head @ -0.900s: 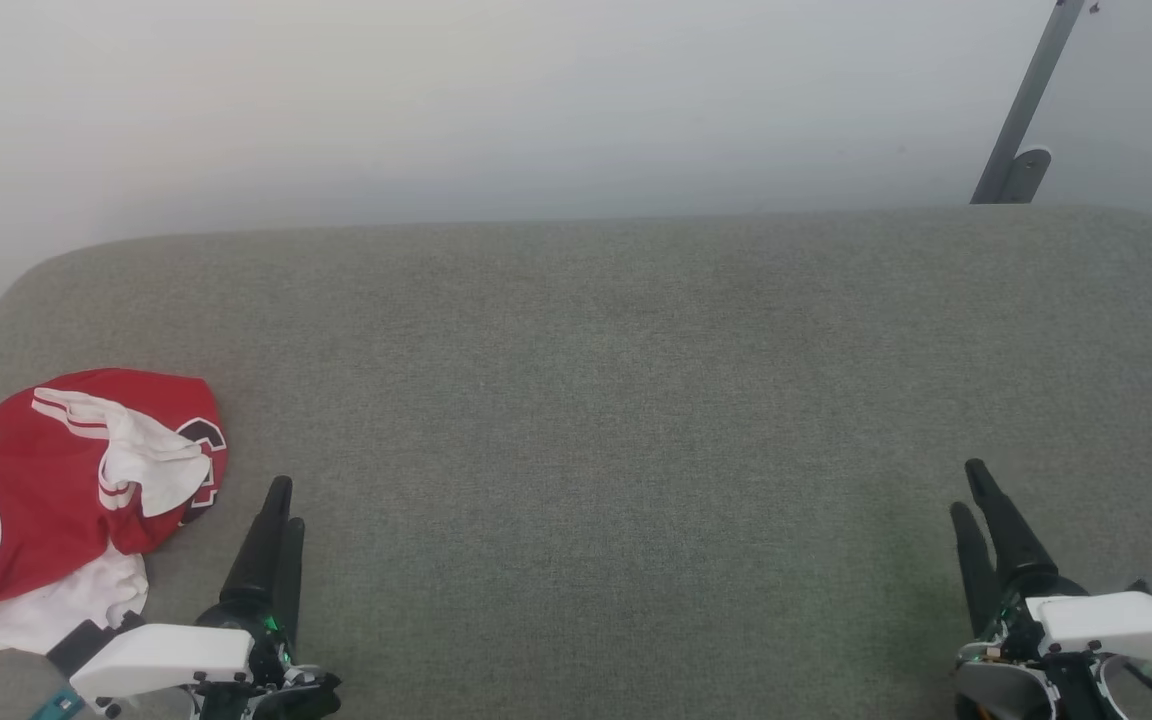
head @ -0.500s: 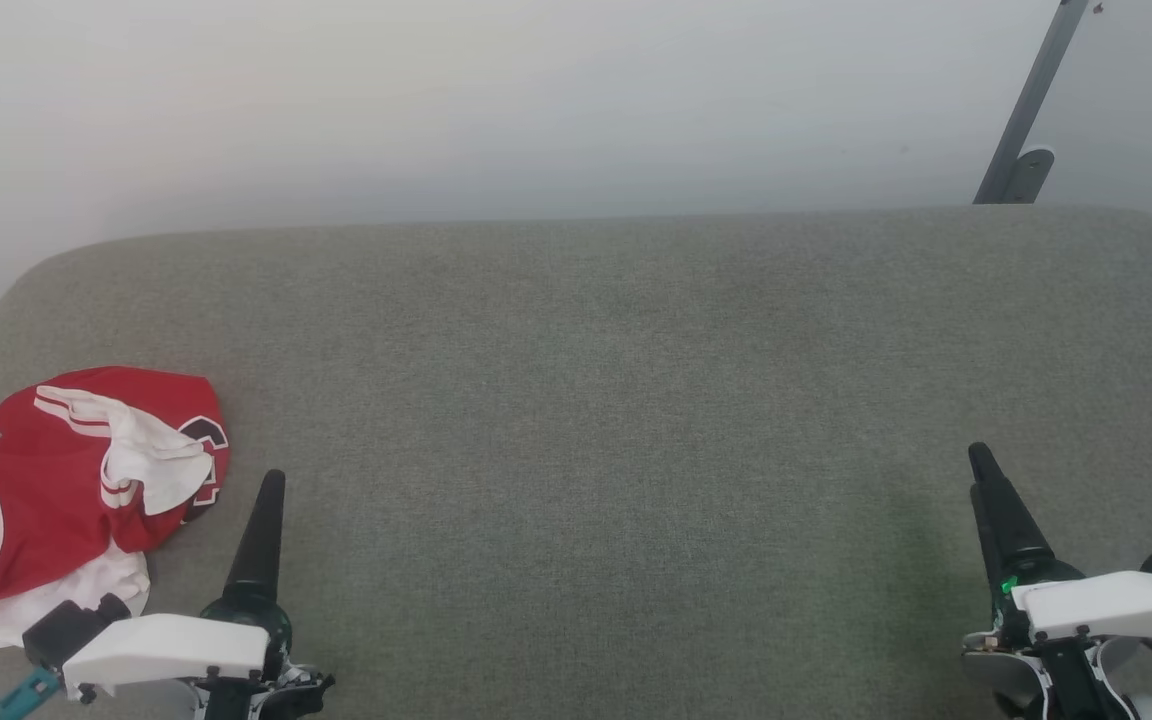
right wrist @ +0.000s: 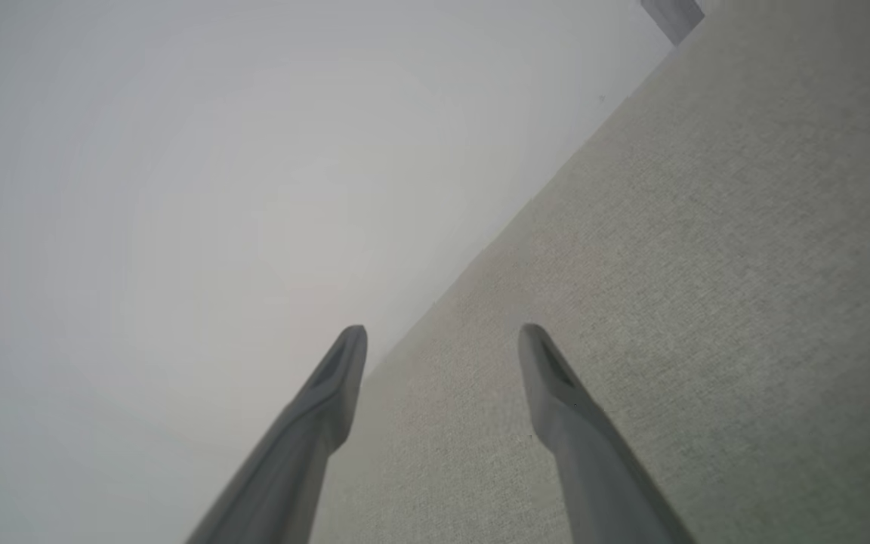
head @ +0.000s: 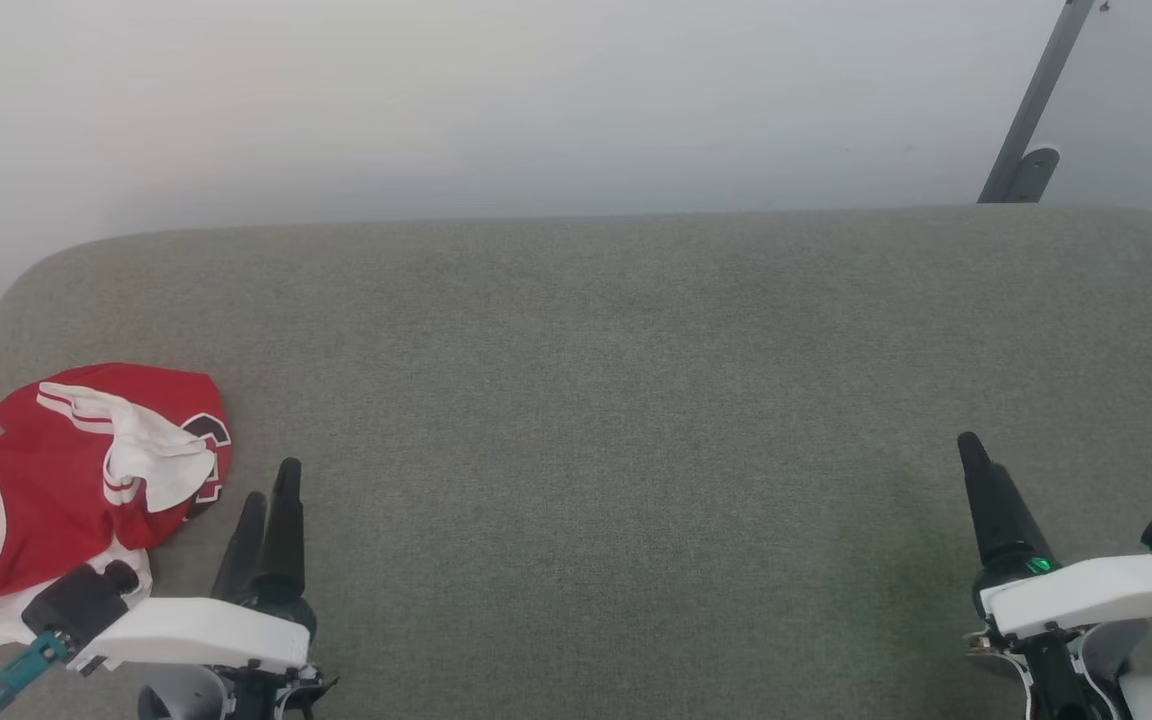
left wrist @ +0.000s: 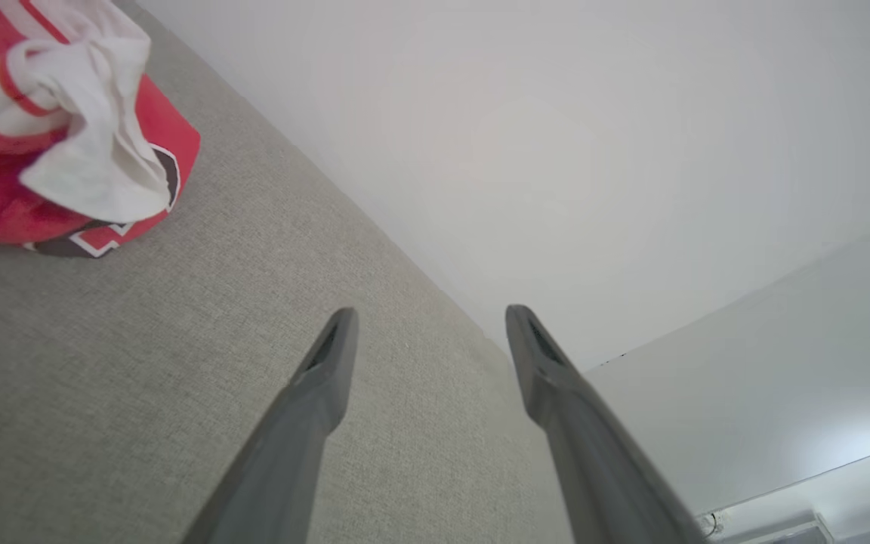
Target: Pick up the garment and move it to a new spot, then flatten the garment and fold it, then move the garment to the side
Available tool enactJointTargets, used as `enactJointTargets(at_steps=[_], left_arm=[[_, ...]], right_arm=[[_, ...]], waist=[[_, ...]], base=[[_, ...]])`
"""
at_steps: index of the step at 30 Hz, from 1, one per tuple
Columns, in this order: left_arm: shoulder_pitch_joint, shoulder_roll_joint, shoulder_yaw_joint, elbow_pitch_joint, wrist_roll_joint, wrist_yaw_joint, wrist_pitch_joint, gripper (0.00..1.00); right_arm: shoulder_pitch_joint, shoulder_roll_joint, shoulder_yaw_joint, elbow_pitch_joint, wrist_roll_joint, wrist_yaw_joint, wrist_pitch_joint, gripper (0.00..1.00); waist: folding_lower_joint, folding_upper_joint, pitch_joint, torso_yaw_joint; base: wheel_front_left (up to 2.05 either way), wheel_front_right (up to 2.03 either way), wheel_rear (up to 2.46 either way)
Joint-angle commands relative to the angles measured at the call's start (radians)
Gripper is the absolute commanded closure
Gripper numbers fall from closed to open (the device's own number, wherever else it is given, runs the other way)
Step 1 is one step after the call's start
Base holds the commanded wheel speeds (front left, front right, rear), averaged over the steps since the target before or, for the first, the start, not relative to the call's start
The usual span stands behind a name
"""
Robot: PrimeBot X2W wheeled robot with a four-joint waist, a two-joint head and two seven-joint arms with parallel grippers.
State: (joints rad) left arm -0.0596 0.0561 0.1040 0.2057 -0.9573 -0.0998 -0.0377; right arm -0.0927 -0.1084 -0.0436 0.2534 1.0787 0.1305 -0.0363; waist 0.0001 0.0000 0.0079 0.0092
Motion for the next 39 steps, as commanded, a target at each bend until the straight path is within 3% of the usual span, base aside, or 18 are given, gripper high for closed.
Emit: enactJointTargets(at_steps=[1,22,39], left_arm=[[-0.003,0.008,-0.004,-0.021,0.058,0.01,-0.013,0.0],[0.01,0.072,-0.099,-0.062,0.355,0.118,-0.078,0.0],[0.03,0.099,-0.16,-0.095,0.516,0.17,-0.125,0.0]], right_arm=[[-0.03,-0.012,0.0,-0.022,-0.062,0.0,-0.015,0.0],[-0.031,-0.007,-0.024,-0.06,-0.497,0.0,-0.08,0.0],[-0.025,-0.003,-0.039,-0.088,-0.698,0.0,-0.127,0.0]], waist=[[-0.0001,0.0,0.001,0.001],[-0.0001,0.0,0.016,0.003],[-0.0001,0.0,0.017,0.011]], base=[[0.0,0.0,0.0],[0.0,0.0,0.0],[0.0,0.0,0.0]])
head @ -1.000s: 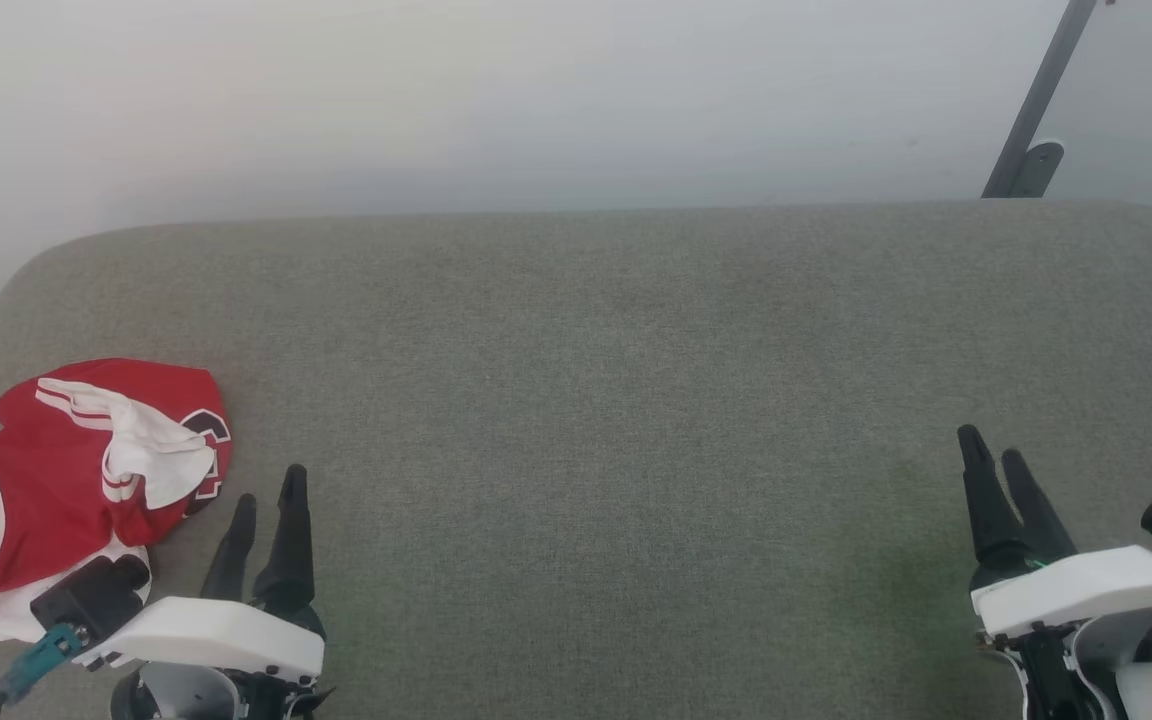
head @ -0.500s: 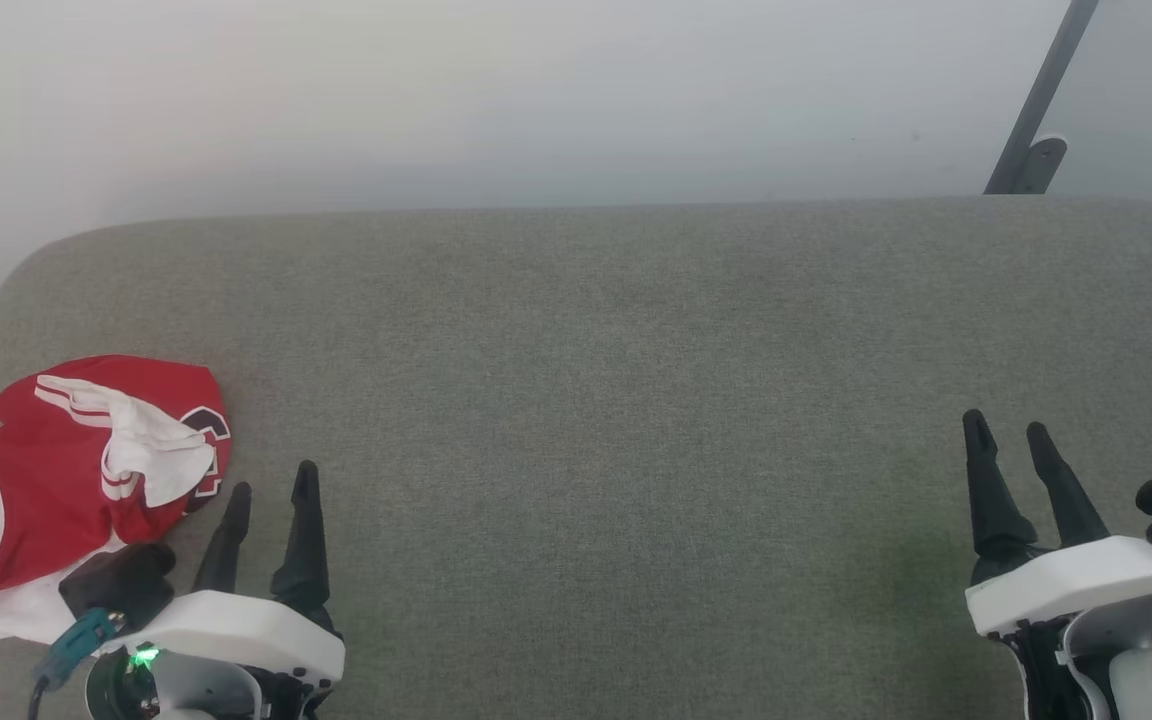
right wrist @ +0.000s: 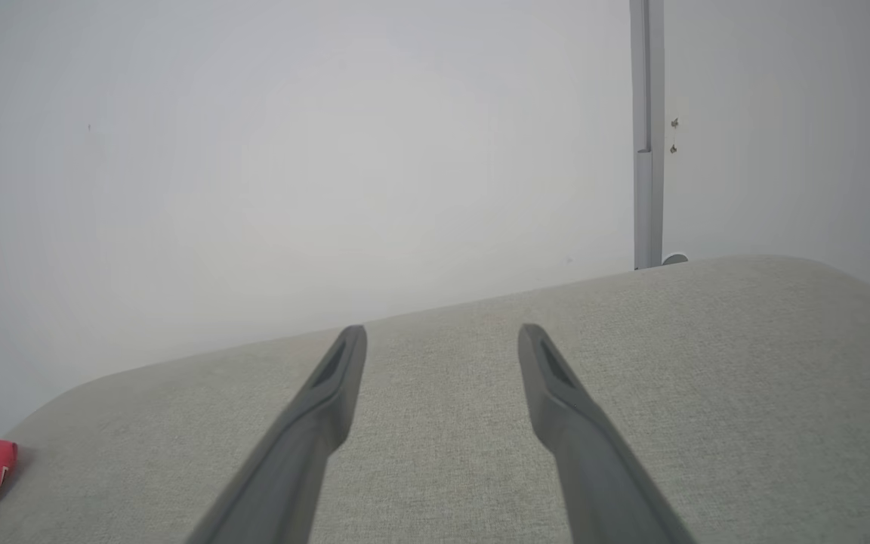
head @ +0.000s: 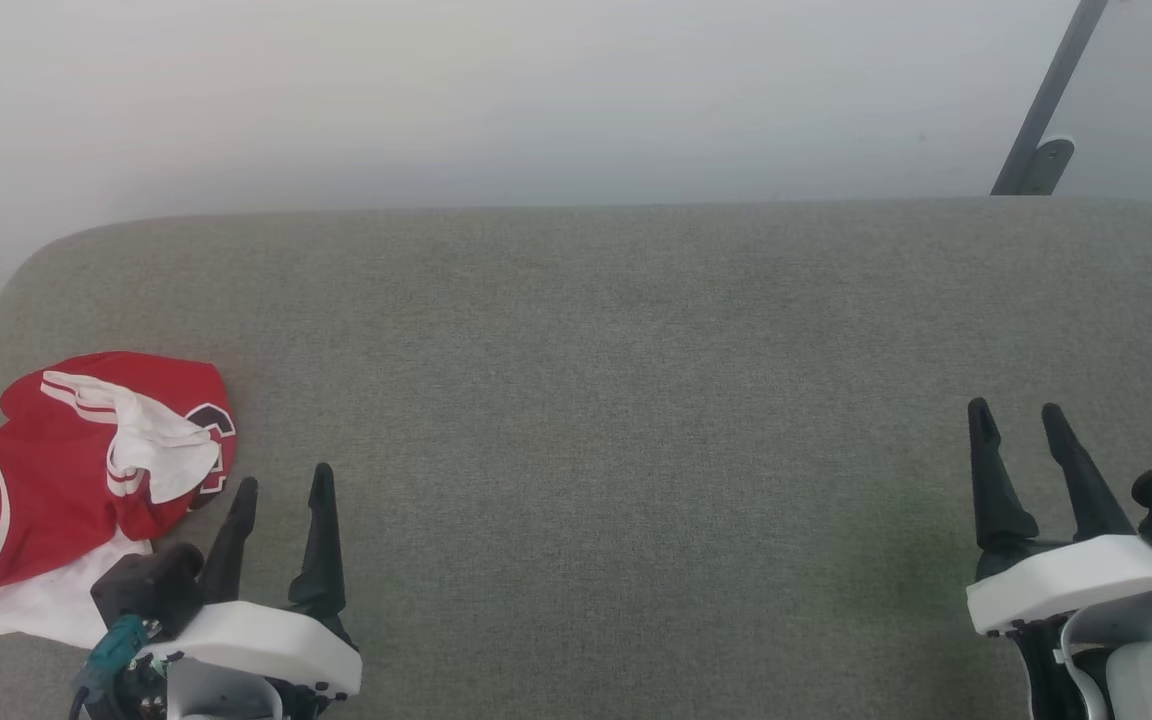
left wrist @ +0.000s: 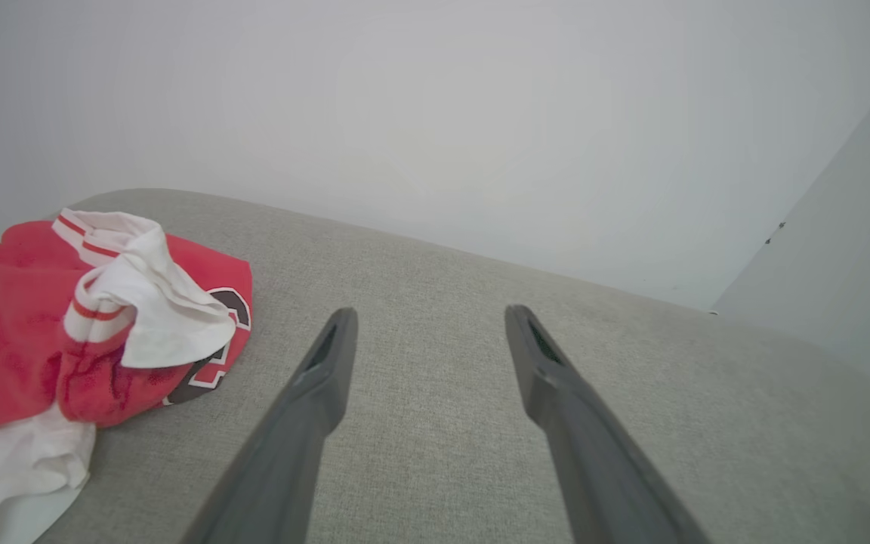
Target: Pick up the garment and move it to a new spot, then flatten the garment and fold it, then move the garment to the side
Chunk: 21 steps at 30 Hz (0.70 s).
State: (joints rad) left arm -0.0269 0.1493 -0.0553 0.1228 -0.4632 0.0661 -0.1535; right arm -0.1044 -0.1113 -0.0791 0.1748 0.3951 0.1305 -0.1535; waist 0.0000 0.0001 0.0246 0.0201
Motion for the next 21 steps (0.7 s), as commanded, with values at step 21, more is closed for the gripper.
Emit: enactJointTargets(at_steps=[21], left_arm=[[0.025,-0.013,0.016,0.014,0.202,-0.026,-0.059,0.0]], right_arm=[[0.011,0.01,-0.019,-0.011,-0.197,0.0,-0.058,0.0]], waist=[[0.0,-0.0001,-0.007,0.007]], base=[[0.0,0.0,0.0]])
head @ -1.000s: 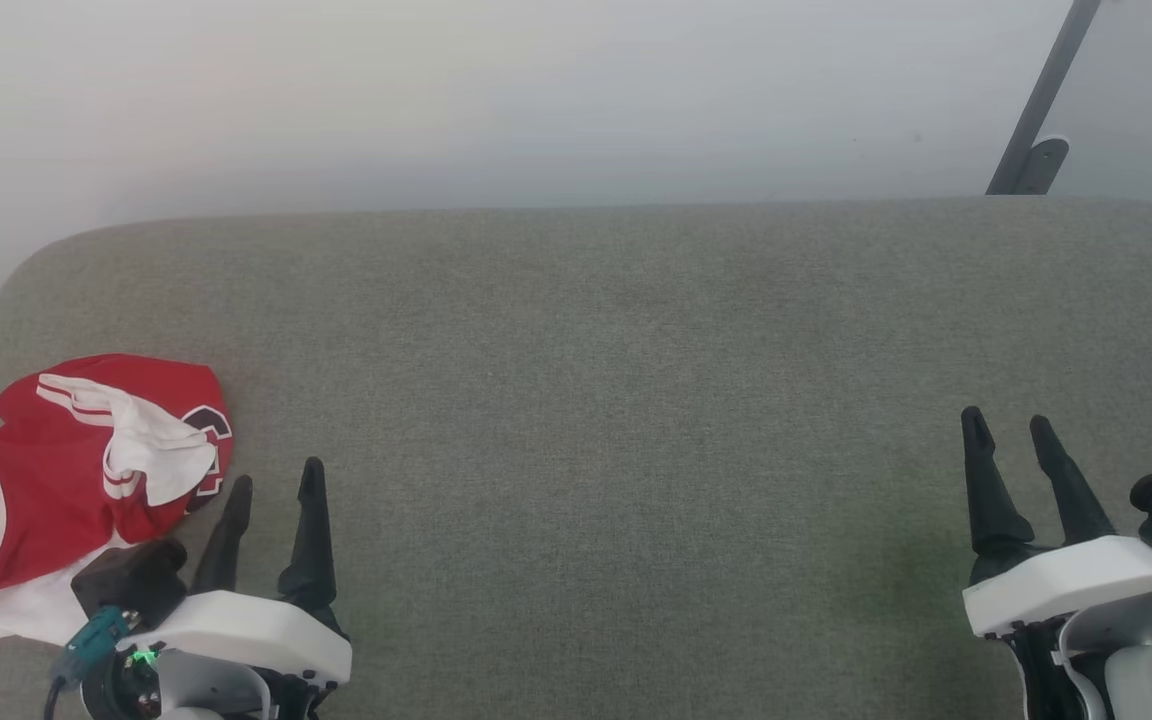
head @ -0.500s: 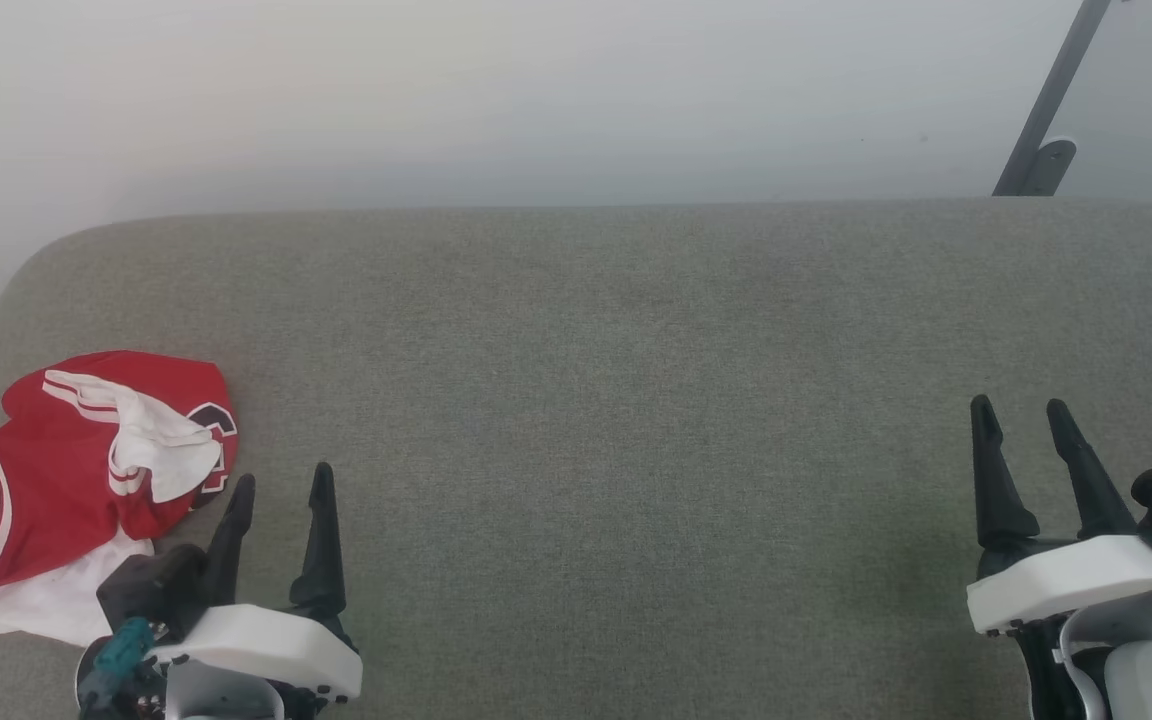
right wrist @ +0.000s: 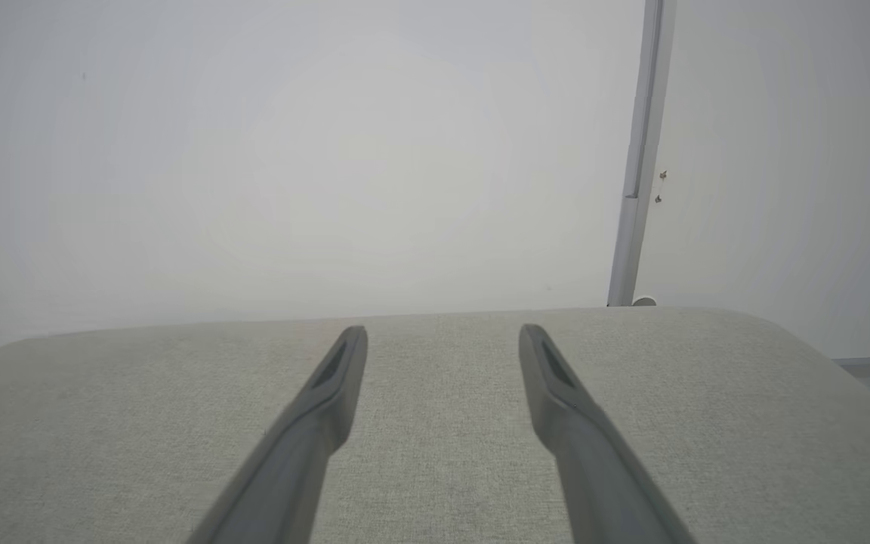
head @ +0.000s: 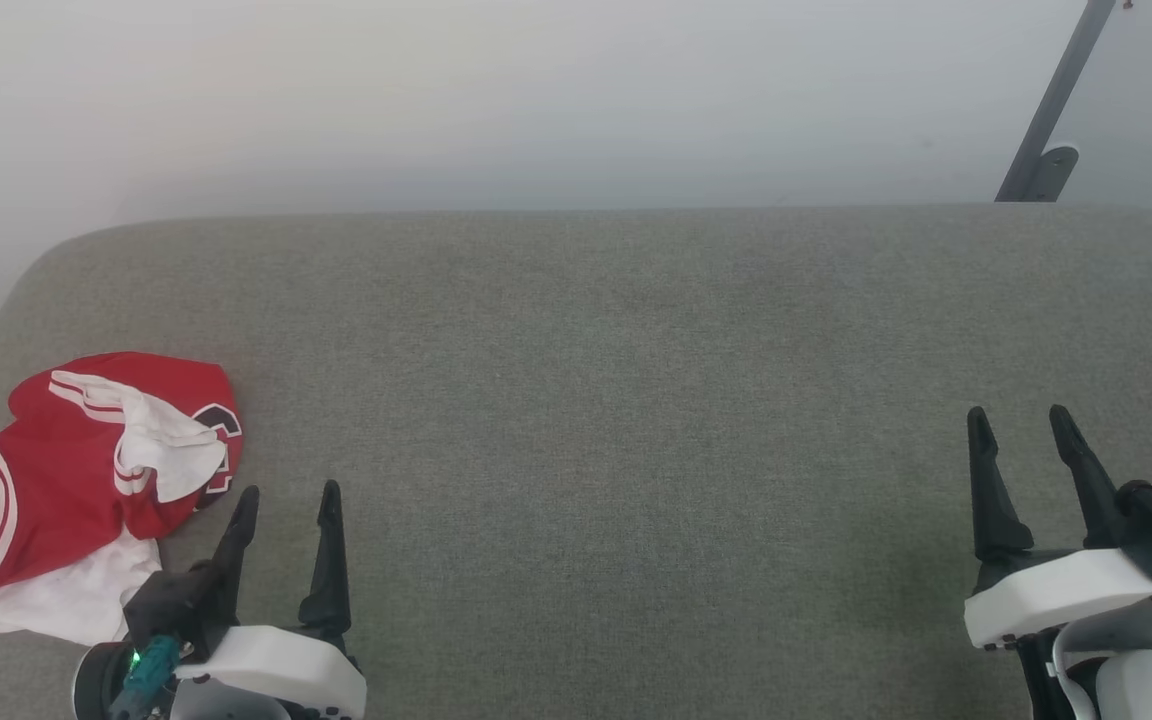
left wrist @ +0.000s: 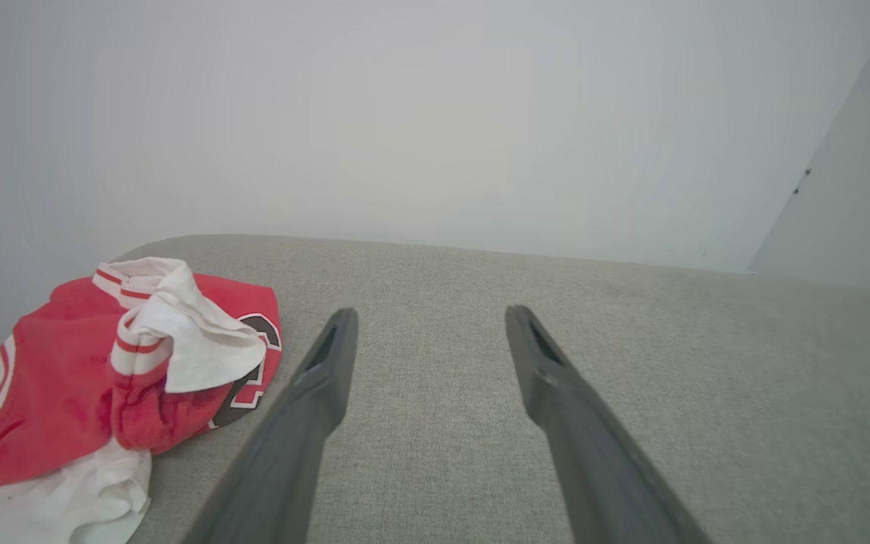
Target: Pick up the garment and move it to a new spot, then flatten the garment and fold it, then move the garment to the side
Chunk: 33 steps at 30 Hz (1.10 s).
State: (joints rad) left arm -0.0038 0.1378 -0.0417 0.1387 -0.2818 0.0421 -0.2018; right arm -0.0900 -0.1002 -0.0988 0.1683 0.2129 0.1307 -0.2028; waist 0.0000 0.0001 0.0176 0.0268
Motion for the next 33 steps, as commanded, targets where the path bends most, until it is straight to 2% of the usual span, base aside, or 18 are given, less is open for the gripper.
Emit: enactJointTargets(at_steps=[1,28,33], left_arm=[[0.003,-0.003,0.005,-0.001,0.028,-0.004,-0.012,0.0],[0.024,-0.047,0.07,0.003,0.229,-0.064,-0.062,0.0],[0.023,-0.056,0.086,0.003,0.233,-0.073,-0.065,0.0]], right_arm=[[-0.003,0.0,-0.002,-0.004,-0.022,0.0,-0.011,0.0],[0.007,0.021,-0.061,-0.033,-0.162,0.0,-0.063,0.0],[0.012,0.026,-0.076,-0.036,-0.16,0.0,-0.064,0.0]], waist=[[0.0,-0.0001,0.0,0.0],[0.0,-0.0001,-0.001,0.008],[0.0,-0.0001,-0.001,0.009]], base=[[0.0,0.0,0.0],[0.0,0.0,0.0],[0.0,0.0,0.0]])
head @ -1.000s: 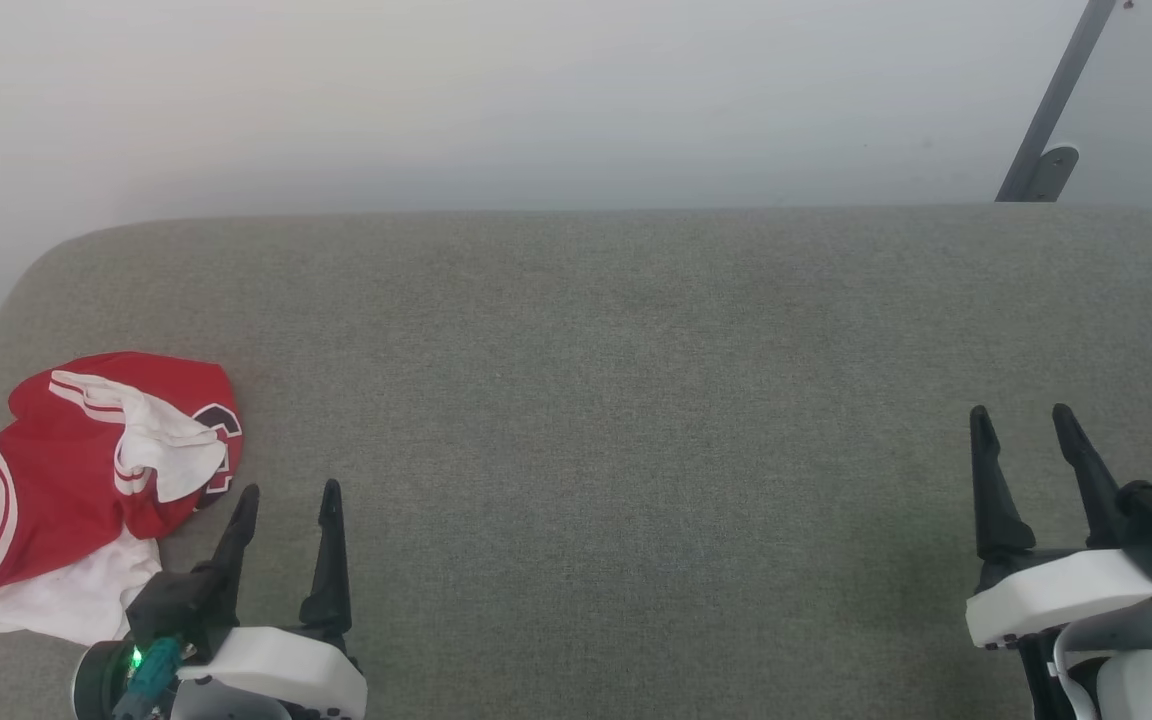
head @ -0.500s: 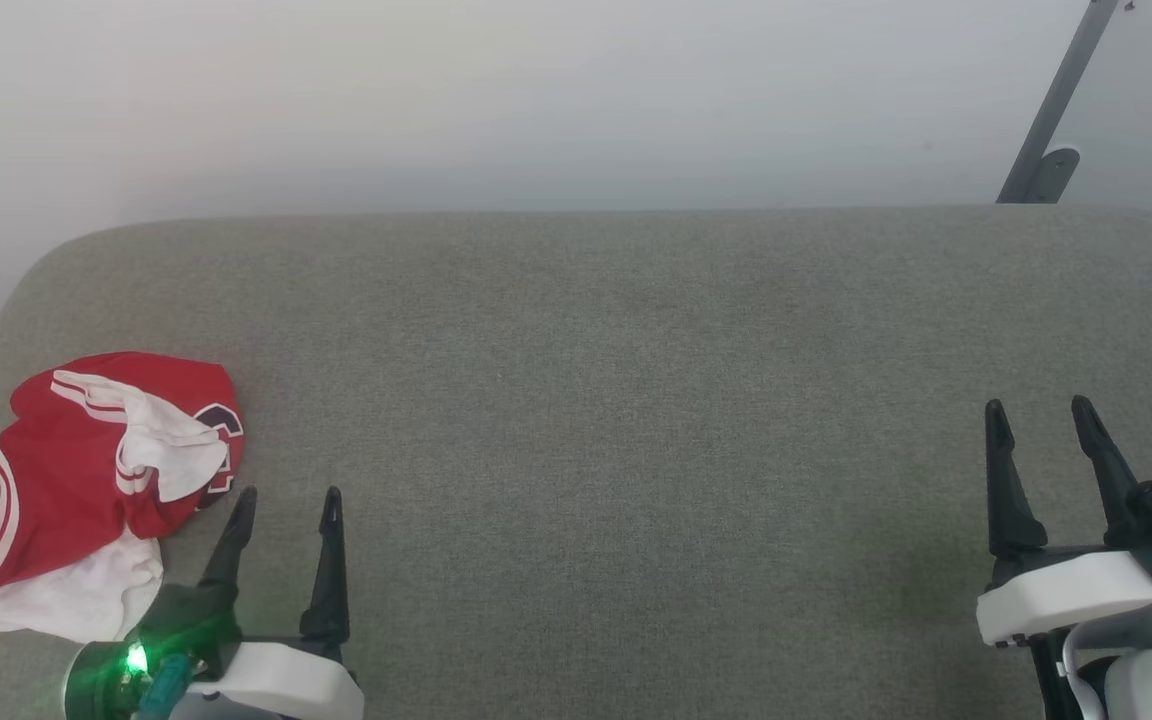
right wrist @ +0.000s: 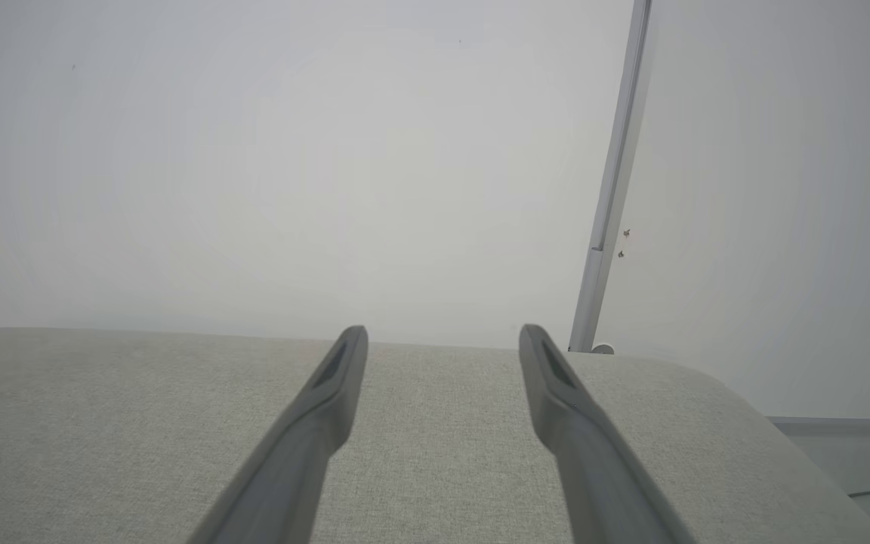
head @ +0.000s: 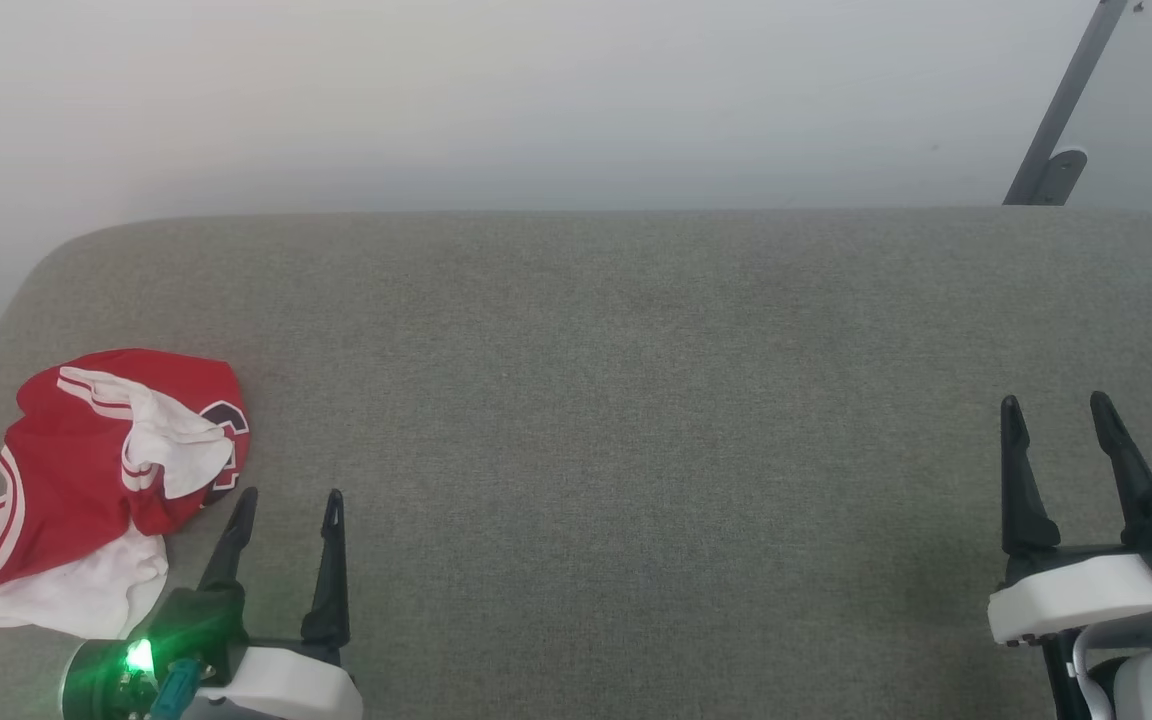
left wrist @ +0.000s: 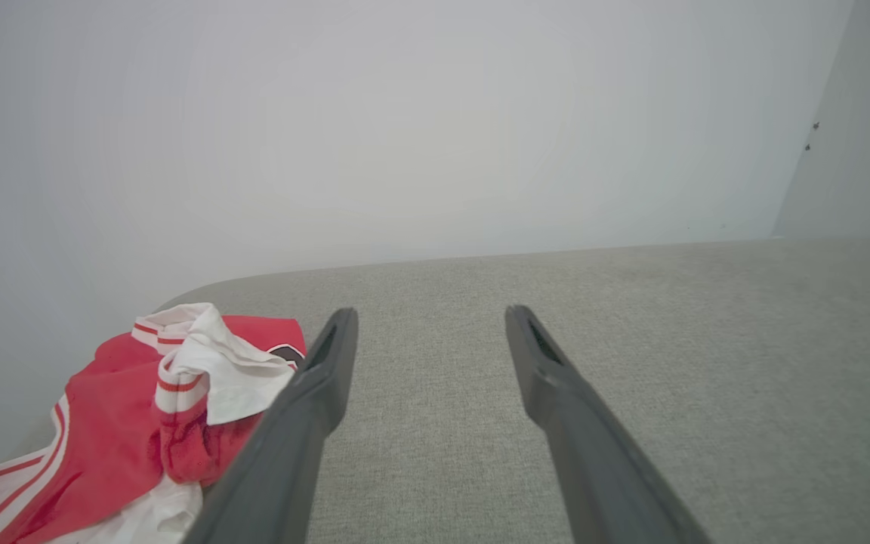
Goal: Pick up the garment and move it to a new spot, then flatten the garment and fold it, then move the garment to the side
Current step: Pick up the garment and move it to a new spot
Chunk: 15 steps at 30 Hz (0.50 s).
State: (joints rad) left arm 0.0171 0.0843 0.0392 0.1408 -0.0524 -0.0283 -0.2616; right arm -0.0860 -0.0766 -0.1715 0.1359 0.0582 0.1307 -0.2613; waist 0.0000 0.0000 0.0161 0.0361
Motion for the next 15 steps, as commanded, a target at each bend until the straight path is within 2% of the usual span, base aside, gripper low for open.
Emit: enactJointTargets(at_steps=[1,8,15], left_arm=[[0.002,-0.005,0.008,0.001,0.003,-0.005,-0.005,0.0],[-0.015,-0.013,0.008,0.006,0.01,-0.019,-0.005,0.0],[-0.028,-0.022,0.01,0.005,0.002,-0.012,-0.005,0.0]], right_arm=[[0.008,0.003,-0.005,-0.005,-0.004,0.0,-0.005,0.0],[0.015,0.007,-0.007,-0.01,-0.001,0.0,-0.005,0.0],[0.019,0.009,-0.001,-0.014,0.006,0.0,-0.004,0.0]], waist=[[0.0,0.0,0.0,0.0],[0.0,0.0,0.006,0.021],[0.0,0.0,0.016,0.117]], base=[[0.0,0.0,0.0],[0.0,0.0,0.0],[0.0,0.0,0.0]])
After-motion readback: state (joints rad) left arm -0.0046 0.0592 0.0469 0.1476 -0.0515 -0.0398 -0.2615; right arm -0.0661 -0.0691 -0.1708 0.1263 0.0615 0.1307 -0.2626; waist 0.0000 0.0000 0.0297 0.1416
